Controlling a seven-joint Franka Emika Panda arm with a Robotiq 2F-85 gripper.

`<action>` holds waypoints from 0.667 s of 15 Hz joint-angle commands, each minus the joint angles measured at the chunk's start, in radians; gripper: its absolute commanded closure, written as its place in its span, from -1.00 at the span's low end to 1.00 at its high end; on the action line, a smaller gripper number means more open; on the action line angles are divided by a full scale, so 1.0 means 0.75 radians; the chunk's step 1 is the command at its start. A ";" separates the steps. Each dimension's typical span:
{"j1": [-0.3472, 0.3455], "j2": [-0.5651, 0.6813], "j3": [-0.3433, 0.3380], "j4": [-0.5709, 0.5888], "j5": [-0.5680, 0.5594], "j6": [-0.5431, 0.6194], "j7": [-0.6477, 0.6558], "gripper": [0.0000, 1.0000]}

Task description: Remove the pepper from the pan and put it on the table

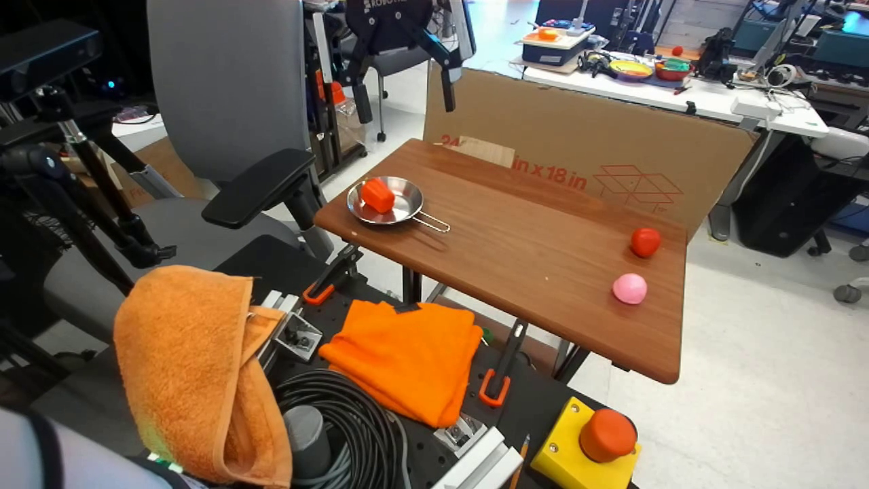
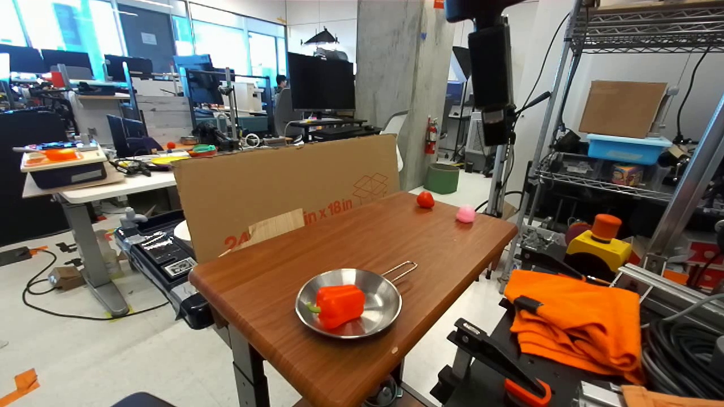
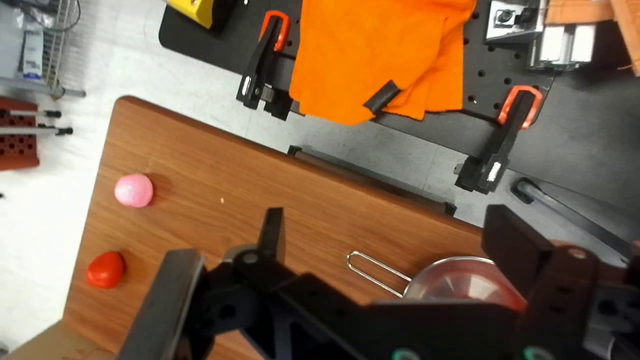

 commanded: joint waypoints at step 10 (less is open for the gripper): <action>-0.001 0.063 -0.029 0.069 0.205 -0.060 -0.147 -1.00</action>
